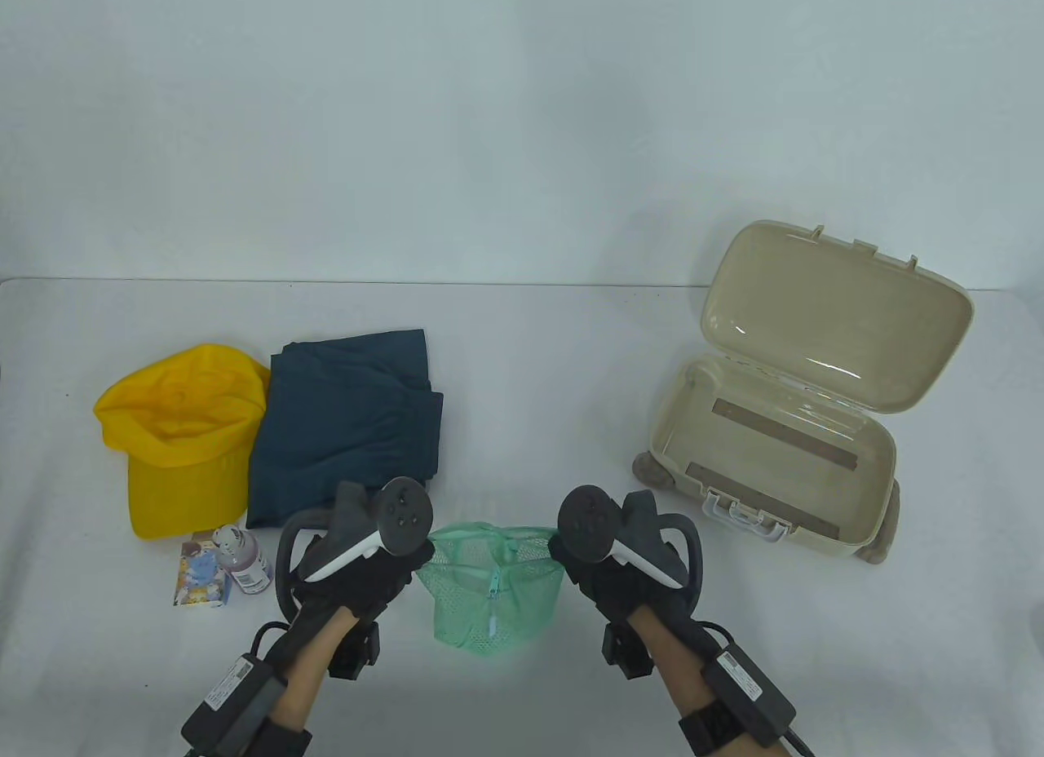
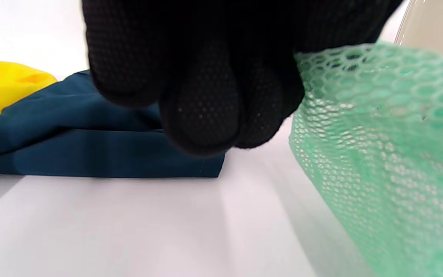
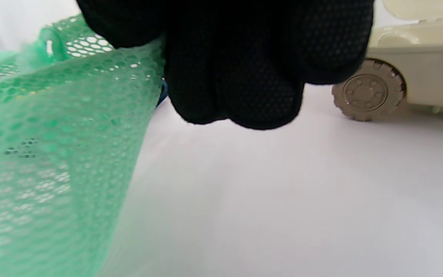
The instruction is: Pack suitcase
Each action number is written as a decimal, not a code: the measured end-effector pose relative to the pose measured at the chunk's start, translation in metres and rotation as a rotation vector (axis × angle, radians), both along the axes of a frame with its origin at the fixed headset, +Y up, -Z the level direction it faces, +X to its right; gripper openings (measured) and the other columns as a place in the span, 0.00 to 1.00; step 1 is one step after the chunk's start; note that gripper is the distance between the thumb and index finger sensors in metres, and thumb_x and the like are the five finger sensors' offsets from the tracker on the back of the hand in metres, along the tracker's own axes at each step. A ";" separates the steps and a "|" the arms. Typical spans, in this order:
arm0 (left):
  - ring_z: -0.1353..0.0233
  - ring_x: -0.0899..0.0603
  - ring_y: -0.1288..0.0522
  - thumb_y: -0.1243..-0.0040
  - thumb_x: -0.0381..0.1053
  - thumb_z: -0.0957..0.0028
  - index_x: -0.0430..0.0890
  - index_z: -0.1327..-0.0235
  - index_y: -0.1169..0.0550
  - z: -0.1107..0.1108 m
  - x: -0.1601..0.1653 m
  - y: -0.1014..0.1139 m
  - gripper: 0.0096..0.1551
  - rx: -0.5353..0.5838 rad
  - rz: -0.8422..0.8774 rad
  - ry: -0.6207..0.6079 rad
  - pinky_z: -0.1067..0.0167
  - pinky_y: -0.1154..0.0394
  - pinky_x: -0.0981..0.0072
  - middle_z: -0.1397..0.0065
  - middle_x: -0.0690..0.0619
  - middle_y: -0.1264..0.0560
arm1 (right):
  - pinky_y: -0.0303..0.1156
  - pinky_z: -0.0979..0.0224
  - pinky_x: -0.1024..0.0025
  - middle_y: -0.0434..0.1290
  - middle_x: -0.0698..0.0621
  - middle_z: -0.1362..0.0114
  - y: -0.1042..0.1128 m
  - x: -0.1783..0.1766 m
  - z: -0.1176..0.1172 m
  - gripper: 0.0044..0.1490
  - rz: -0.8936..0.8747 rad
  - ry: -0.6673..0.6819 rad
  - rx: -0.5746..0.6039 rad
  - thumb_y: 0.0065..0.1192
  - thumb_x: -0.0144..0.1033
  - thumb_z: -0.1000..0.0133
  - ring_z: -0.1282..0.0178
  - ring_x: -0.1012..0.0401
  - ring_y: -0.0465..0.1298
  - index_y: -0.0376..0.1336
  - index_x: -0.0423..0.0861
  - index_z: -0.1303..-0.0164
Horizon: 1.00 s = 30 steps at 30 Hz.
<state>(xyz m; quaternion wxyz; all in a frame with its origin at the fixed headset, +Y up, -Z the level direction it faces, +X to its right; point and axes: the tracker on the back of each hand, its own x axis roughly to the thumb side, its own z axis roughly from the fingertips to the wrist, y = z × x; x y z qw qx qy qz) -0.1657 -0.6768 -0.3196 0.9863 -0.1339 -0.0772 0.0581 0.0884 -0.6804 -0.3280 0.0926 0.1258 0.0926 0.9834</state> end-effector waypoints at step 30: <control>0.40 0.40 0.16 0.42 0.69 0.51 0.49 0.22 0.32 0.014 -0.125 0.028 0.45 0.031 -0.515 0.434 0.45 0.20 0.50 0.30 0.45 0.22 | 0.82 0.51 0.65 0.84 0.57 0.57 0.003 0.000 0.005 0.28 -0.220 -0.036 -0.052 0.57 0.54 0.41 0.59 0.62 0.86 0.73 0.43 0.49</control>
